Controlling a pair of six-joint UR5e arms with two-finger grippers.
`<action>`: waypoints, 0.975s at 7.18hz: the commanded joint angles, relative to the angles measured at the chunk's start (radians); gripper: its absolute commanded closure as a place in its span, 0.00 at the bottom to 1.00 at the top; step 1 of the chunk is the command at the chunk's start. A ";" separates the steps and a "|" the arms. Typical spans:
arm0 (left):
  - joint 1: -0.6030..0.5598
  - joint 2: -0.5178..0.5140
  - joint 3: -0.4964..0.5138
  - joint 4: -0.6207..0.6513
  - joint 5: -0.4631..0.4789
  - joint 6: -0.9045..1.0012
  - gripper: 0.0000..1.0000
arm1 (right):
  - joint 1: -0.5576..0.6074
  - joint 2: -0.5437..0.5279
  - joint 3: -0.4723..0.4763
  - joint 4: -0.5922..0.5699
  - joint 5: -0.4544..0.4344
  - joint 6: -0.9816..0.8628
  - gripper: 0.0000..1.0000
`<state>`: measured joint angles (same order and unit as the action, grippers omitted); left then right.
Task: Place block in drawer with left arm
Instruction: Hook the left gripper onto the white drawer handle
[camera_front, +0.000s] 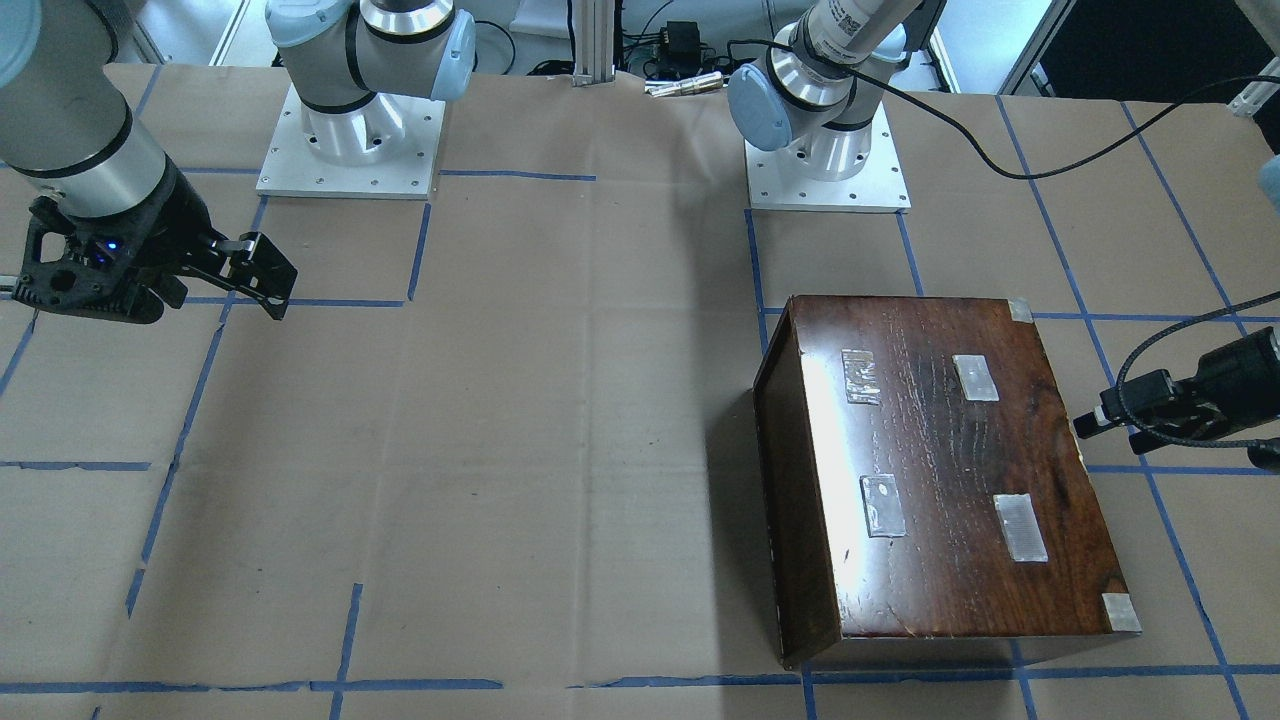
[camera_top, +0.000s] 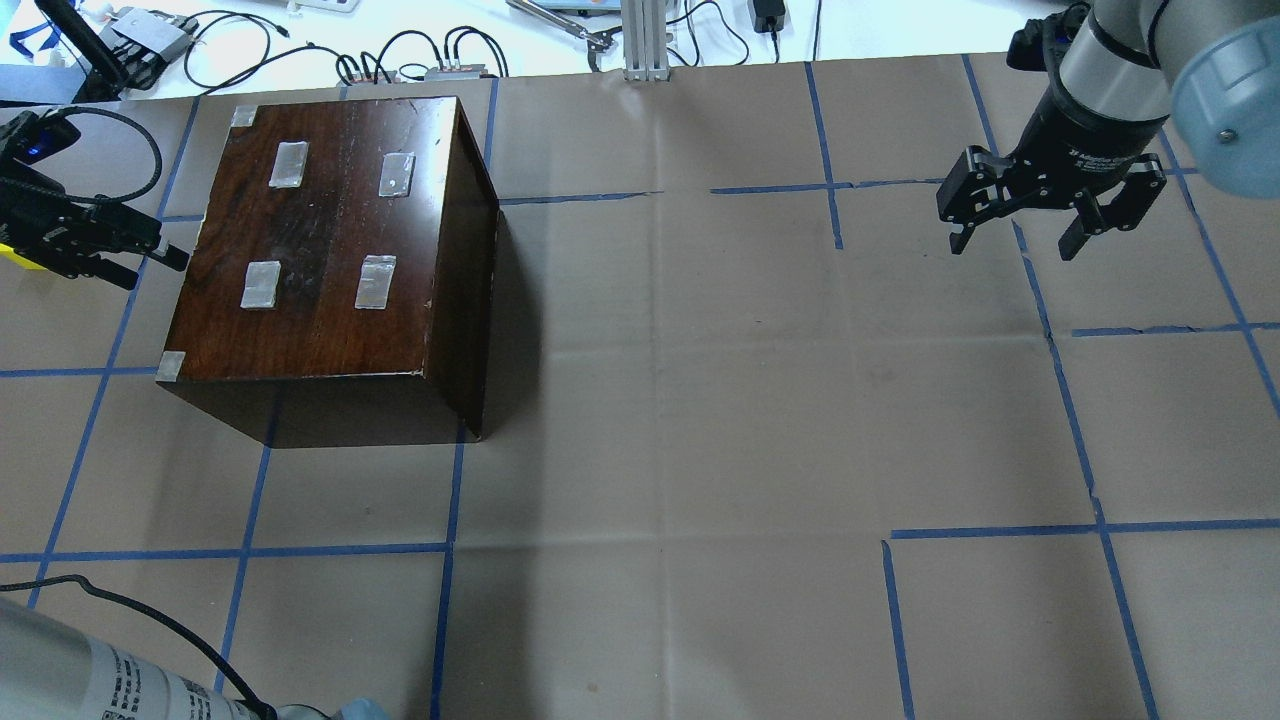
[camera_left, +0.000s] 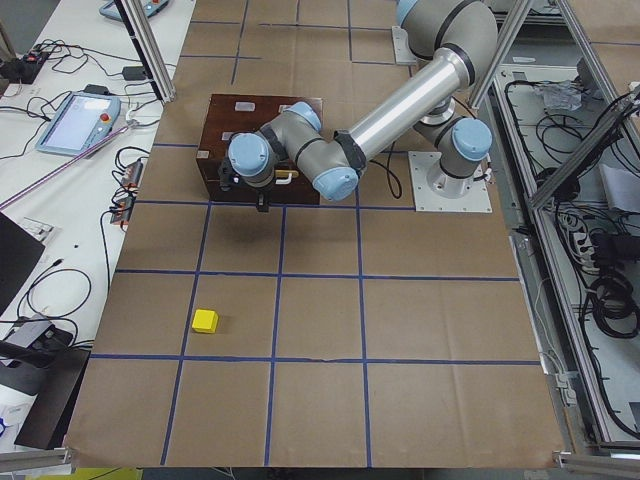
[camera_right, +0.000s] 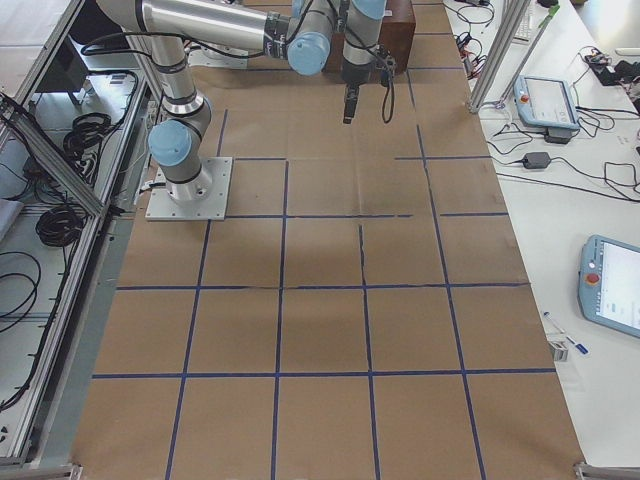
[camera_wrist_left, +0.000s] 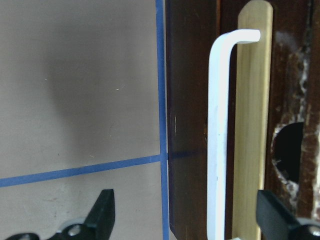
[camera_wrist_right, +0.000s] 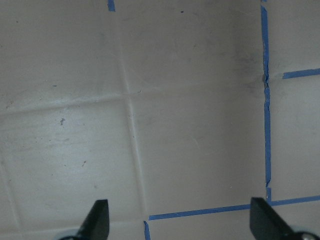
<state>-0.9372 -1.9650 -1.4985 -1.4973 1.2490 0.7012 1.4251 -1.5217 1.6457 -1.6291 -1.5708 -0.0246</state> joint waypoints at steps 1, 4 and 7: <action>-0.003 -0.026 0.000 0.018 -0.017 0.004 0.01 | 0.000 0.000 -0.001 0.000 0.000 0.000 0.00; -0.009 -0.057 0.000 0.051 -0.017 0.003 0.01 | 0.000 0.000 0.000 0.000 0.000 0.000 0.00; -0.011 -0.063 0.003 0.066 -0.016 0.000 0.01 | 0.000 0.000 0.000 0.000 0.000 0.000 0.00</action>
<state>-0.9475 -2.0276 -1.4969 -1.4346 1.2323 0.7027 1.4251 -1.5217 1.6455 -1.6291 -1.5708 -0.0245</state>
